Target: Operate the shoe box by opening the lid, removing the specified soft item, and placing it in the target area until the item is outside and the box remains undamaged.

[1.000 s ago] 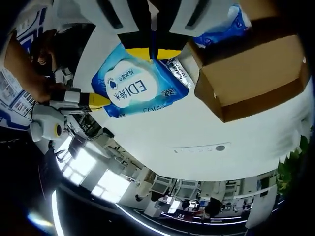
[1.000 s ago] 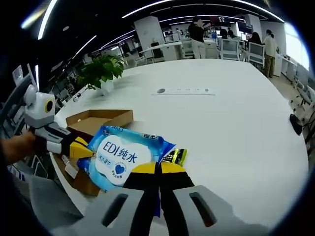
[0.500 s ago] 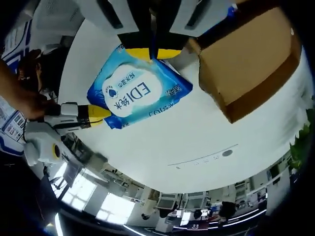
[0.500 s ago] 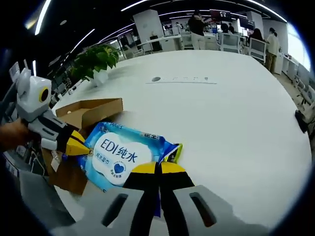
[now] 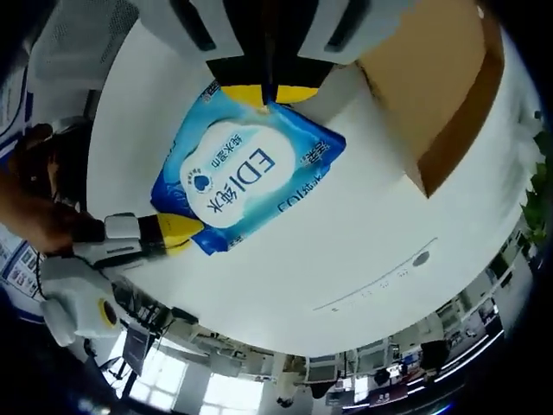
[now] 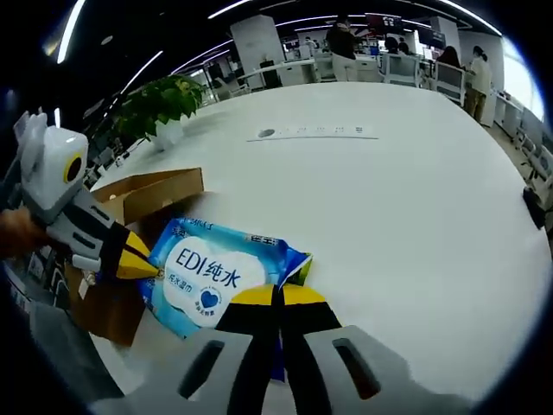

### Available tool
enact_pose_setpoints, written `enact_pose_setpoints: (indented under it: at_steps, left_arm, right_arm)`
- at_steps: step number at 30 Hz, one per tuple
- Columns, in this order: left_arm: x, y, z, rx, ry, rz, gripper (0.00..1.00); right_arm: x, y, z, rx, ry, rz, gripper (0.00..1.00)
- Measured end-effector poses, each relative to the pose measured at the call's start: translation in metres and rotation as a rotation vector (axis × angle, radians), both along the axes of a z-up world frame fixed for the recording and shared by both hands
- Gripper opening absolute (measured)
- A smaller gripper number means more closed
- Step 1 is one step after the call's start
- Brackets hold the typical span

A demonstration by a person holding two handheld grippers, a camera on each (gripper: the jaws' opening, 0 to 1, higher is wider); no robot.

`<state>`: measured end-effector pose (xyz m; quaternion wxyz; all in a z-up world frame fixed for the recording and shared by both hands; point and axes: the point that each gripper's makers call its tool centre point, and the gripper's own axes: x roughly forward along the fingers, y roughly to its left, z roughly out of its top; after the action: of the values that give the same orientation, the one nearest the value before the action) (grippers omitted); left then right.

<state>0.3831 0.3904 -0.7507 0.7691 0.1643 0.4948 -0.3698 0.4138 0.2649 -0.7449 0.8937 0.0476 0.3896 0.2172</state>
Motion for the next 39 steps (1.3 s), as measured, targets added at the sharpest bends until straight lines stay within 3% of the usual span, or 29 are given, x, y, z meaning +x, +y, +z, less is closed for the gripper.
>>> enact_pose_setpoints:
  at_steps: [6, 22, 39]
  left_arm:
    - [0.005, 0.001, 0.0, 0.015, -0.004, -0.017, 0.0]
    - [-0.003, 0.002, -0.001, 0.046, -0.001, -0.057, 0.01]
    - [-0.006, 0.004, 0.007, 0.041, -0.034, -0.054, 0.08]
  right_arm:
    - [0.004, 0.0, -0.003, 0.008, 0.001, -0.006, 0.0]
    - [0.005, 0.0, -0.003, 0.04, 0.011, -0.037, 0.0]
    - [0.001, -0.007, -0.005, -0.039, 0.007, -0.033, 0.05]
